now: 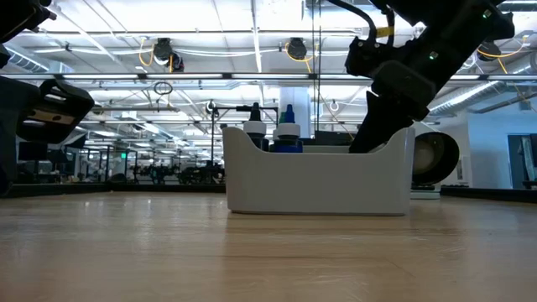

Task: Pick & Place food coloring
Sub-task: Put the small orange food coloring into the gray bin

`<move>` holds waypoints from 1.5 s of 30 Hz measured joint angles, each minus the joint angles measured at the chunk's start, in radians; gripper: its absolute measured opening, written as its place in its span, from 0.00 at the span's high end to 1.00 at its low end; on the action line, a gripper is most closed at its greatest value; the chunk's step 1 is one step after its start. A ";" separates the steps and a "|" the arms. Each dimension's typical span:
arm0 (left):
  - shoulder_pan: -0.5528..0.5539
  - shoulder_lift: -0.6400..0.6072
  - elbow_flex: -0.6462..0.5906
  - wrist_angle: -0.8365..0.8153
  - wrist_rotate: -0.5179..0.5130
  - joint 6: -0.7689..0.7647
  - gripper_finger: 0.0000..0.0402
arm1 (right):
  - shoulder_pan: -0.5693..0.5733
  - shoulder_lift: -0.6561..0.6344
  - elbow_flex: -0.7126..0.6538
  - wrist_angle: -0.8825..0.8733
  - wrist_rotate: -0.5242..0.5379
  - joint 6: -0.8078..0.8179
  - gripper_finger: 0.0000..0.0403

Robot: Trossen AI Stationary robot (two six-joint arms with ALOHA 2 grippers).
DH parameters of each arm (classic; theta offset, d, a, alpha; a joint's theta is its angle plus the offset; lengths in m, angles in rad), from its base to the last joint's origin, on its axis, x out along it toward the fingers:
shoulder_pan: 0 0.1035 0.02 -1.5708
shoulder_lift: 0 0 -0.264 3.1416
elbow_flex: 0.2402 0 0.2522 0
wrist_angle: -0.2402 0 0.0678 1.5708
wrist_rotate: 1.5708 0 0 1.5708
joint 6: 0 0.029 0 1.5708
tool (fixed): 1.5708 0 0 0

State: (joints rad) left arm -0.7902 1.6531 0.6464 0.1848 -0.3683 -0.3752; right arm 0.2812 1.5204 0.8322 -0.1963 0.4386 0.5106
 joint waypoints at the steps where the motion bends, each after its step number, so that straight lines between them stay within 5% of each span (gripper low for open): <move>1: 0.000 0.000 0.000 0.000 0.000 -0.001 0.88 | -0.001 0.000 0.000 -0.001 0.000 -0.001 0.74; 10: 0.000 0.000 0.000 0.000 0.000 -0.005 0.88 | -0.005 -0.088 0.072 -0.030 -0.002 -0.083 0.78; 16: 0.000 0.001 0.000 0.001 0.001 -0.049 0.88 | 0.114 -0.255 0.167 -0.056 -0.046 -0.088 0.90; 22: 0.000 0.001 0.000 0.001 -0.020 -0.084 0.88 | 0.412 -0.343 0.155 -0.031 0.229 -0.115 0.98; 28: 0.000 0.001 0.000 0.000 -0.017 -0.141 0.88 | 0.547 -0.406 0.008 0.073 0.401 -0.135 0.99; 33: 0.008 0.001 0.000 0.000 -0.051 -0.163 0.88 | 0.509 -0.470 -0.211 0.364 0.385 -0.264 1.00; 38: 0.027 0.001 0.000 0.000 0.024 -0.139 0.88 | 0.484 -0.521 -0.412 0.711 0.319 -0.410 1.00; 45: 0.054 0.001 0.004 0.018 0.069 -0.081 0.88 | 0.483 -0.546 -0.567 0.933 0.322 -0.495 1.00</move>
State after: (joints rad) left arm -0.7366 1.6539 0.6501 0.2028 -0.2991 -0.4564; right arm 0.7647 0.9749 0.2653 0.7367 0.7609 0.0159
